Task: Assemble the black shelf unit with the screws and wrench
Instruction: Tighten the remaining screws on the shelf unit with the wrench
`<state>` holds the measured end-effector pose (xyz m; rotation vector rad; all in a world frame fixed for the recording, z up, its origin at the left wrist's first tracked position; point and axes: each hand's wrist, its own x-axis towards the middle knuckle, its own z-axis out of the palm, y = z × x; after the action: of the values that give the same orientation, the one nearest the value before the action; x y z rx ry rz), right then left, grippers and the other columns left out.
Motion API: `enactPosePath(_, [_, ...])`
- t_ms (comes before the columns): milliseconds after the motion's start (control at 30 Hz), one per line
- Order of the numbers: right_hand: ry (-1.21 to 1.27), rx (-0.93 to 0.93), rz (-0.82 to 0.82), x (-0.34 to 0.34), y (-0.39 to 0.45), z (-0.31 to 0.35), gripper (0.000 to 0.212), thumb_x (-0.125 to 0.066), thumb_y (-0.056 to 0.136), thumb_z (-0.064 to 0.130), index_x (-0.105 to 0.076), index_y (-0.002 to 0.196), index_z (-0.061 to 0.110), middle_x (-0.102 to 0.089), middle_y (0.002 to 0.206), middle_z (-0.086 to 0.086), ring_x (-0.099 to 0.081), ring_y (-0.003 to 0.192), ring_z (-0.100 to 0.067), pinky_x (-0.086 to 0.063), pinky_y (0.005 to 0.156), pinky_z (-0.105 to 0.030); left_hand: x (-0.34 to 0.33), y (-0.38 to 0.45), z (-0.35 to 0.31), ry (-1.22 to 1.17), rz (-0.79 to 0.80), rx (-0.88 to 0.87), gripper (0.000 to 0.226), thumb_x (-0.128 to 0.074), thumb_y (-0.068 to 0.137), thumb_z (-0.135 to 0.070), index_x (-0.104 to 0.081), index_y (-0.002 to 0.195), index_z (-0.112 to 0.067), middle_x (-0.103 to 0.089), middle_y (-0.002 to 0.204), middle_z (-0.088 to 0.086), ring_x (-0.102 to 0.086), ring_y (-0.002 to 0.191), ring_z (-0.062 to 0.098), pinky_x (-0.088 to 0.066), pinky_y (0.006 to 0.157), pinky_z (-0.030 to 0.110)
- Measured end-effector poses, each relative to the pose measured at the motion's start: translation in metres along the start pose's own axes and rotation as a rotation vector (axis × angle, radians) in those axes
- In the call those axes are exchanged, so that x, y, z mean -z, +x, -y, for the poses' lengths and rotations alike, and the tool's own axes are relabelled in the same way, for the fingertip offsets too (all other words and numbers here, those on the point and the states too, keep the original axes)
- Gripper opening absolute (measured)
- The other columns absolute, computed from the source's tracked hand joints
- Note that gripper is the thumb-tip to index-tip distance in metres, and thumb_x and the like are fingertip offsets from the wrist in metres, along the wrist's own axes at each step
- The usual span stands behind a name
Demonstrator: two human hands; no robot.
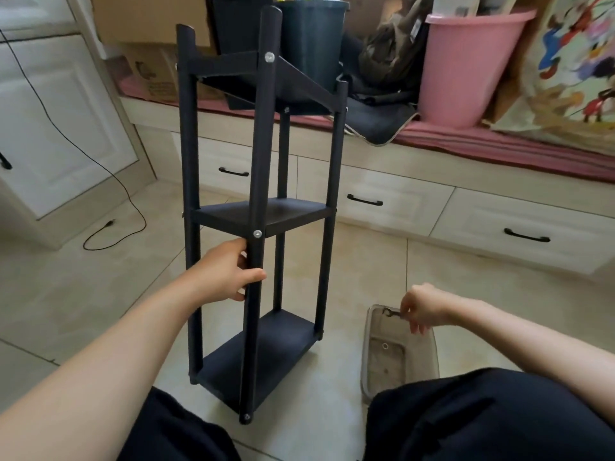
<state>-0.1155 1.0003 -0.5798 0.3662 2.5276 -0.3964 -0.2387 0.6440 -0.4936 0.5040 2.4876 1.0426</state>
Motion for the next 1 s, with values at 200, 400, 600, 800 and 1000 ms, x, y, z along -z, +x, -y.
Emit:
enactPosePath(200, [0.189, -0.183, 0.046, -0.052, 0.035, -0.026, 0.012, -0.061, 0.096, 0.012, -0.068, 0.090, 0.003, -0.075, 0.072, -0.007, -0.073, 0.062, -0.013, -0.061, 0.061, -0.026, -0.011, 0.002, -0.009, -0.001, -0.029, 0.022, 0.032, -0.071, 0.093, -0.023, -0.048, 0.115, -0.027, -0.061, 0.102, -0.004, -0.067, 0.093, 0.017, -0.064, 0.072, 0.034])
enactPosePath(400, [0.275, -0.269, 0.007, -0.073, 0.052, -0.032, 0.009, -0.061, 0.094, 0.005, -0.066, 0.089, -0.001, -0.074, 0.073, -0.013, -0.074, 0.063, -0.019, -0.062, 0.061, -0.033, -0.011, 0.003, -0.011, -0.080, 0.003, 0.097, 0.030, -0.075, 0.090, -0.021, -0.054, 0.112, -0.022, -0.067, 0.103, 0.002, -0.071, 0.093, 0.019, -0.064, 0.074, 0.039])
enactPosePath(600, [0.320, -0.266, 0.007, -0.079, 0.059, -0.039, 0.021, -0.056, 0.098, 0.013, -0.069, 0.087, 0.001, -0.074, 0.070, -0.009, -0.074, 0.064, -0.018, -0.063, 0.064, -0.034, -0.018, 0.004, -0.015, -0.103, 0.054, 0.098, 0.023, -0.075, 0.089, -0.021, -0.058, 0.105, -0.023, -0.069, 0.101, 0.002, -0.073, 0.089, 0.017, -0.064, 0.073, 0.037])
enactPosePath(800, [0.350, -0.173, 0.000, -0.077, 0.053, -0.034, 0.032, -0.052, 0.102, 0.025, -0.070, 0.090, 0.001, -0.075, 0.075, -0.008, -0.075, 0.071, -0.019, -0.062, 0.069, -0.033, -0.012, 0.003, -0.012, -0.080, 0.045, 0.109, 0.024, -0.075, 0.089, -0.022, -0.057, 0.105, -0.025, -0.070, 0.101, 0.001, -0.073, 0.087, 0.016, -0.064, 0.073, 0.037])
enactPosePath(1000, [0.378, -0.124, -0.031, -0.043, 0.039, -0.019, 0.029, -0.050, 0.102, 0.022, -0.070, 0.096, 0.001, -0.075, 0.075, -0.007, -0.073, 0.071, -0.022, -0.060, 0.065, -0.029, -0.005, -0.002, -0.008, -0.084, 0.063, 0.121, 0.023, -0.076, 0.089, -0.022, -0.057, 0.102, -0.027, -0.069, 0.101, 0.001, -0.072, 0.087, 0.015, -0.064, 0.069, 0.032])
